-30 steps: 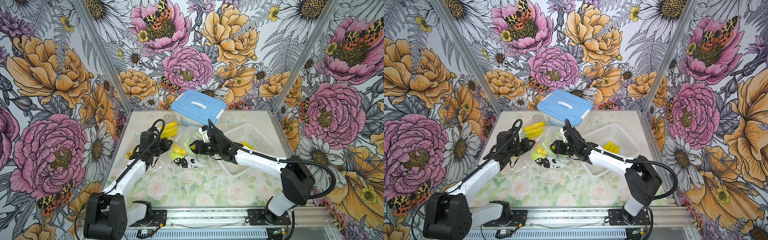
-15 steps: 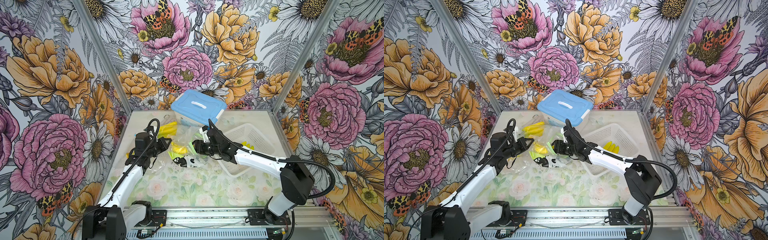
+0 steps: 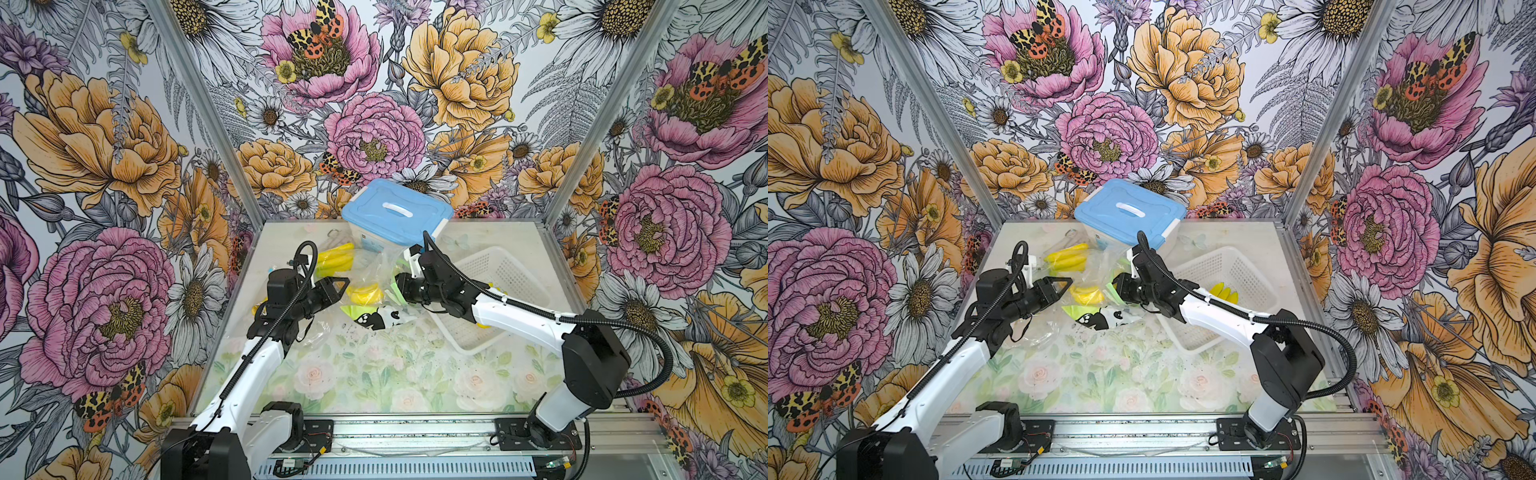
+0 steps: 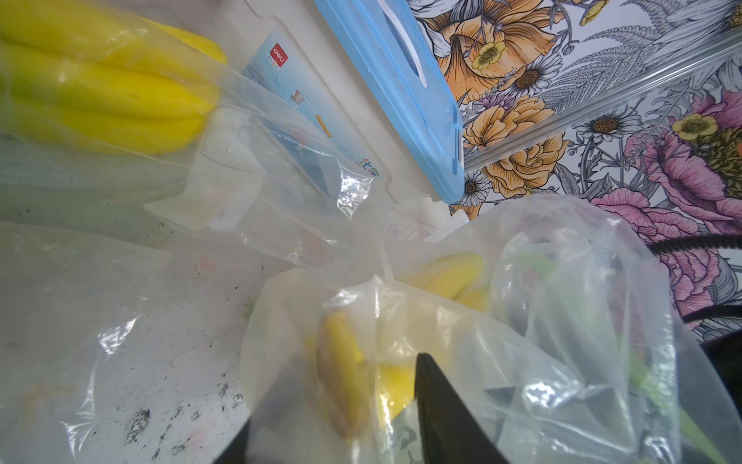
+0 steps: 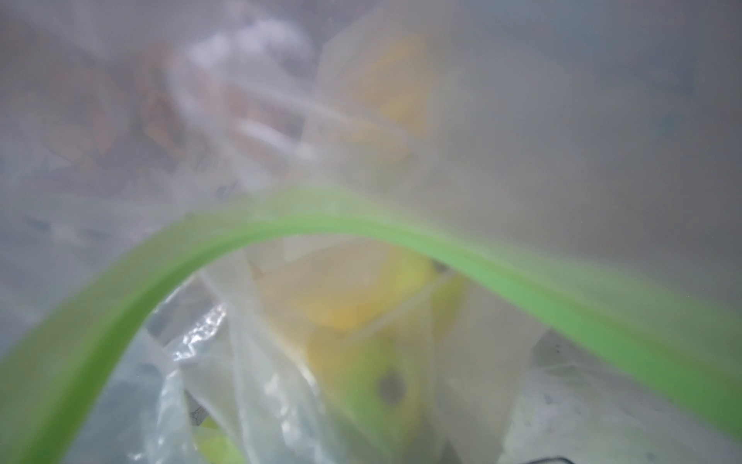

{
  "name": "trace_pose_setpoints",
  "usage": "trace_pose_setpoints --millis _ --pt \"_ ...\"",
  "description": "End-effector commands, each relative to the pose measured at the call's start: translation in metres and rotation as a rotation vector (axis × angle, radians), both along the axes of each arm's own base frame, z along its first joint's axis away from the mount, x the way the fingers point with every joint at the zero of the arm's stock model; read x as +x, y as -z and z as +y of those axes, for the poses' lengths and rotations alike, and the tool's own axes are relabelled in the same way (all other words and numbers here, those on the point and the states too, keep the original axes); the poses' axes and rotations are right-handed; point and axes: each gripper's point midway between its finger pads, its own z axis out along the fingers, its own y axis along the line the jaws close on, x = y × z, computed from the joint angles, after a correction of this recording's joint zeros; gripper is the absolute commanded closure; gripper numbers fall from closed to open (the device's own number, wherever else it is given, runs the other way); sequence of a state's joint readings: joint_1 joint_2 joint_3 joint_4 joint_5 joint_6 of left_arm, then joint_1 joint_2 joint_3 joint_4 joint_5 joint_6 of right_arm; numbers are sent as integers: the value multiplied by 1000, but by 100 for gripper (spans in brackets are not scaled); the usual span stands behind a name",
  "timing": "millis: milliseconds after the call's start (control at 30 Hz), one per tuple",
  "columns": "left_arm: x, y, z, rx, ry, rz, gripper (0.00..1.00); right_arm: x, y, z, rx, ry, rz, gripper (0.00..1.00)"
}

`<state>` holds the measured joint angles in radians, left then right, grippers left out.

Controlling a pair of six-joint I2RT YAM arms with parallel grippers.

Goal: Open the zip-top bag and take out the banana
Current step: Adjust the zipper food storage bag at the center of the board.

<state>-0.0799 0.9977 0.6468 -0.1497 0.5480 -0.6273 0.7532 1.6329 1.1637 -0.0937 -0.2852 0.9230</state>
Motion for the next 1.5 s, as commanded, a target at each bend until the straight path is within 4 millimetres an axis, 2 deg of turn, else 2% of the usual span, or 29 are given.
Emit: trace_pose_setpoints --millis 0,33,67,100,333,400,433,633,767,867,900,967,1067,1133,1200,1233,1333,1467 --pt "-6 0 4 8 -7 17 34 1 -9 0 18 -10 -39 73" --pt "-6 1 7 13 -20 22 29 0 -9 -2 17 -10 -41 73" --pt "-6 1 10 18 -34 21 19 -1 -9 -4 17 -14 -44 73" --pt "-5 2 12 21 -43 24 1 -2 -9 -5 15 -19 -50 73" --pt "2 17 23 42 -95 72 3 -10 -11 -17 0 -30 -81 73" --pt "4 19 22 32 -92 81 6 -11 -11 -21 0 -24 -85 74" --pt "5 21 21 24 -87 88 1 -11 -12 -22 0 -21 -87 74" --pt "8 26 16 -34 -87 110 1 -13 -16 -24 4 -26 -99 73" --pt "9 23 18 -72 -108 106 20 -12 -14 -25 2 -20 -94 74" --pt "10 18 22 -87 -130 97 27 -13 -12 -25 -1 -21 -89 73" --pt "11 17 23 -92 -134 94 33 -13 -11 -25 -1 -20 -88 73" --pt "12 16 23 -98 -137 94 50 -14 -10 -25 -2 -22 -86 74" --pt "13 15 23 -100 -139 91 56 -15 -9 -25 -1 -28 -82 74" --pt "13 15 22 -99 -135 94 71 -16 -9 -25 1 -32 -81 73" --pt "12 17 22 -94 -134 103 97 -16 -8 -26 -1 -29 -78 73" --pt "11 18 22 -86 -131 107 100 -17 -9 -27 0 -26 -79 73" --pt "6 25 33 -6 -169 140 100 -17 -7 -30 -7 -16 -81 72" --pt "-7 36 67 182 -303 216 100 -21 -2 -38 -18 8 -78 71"
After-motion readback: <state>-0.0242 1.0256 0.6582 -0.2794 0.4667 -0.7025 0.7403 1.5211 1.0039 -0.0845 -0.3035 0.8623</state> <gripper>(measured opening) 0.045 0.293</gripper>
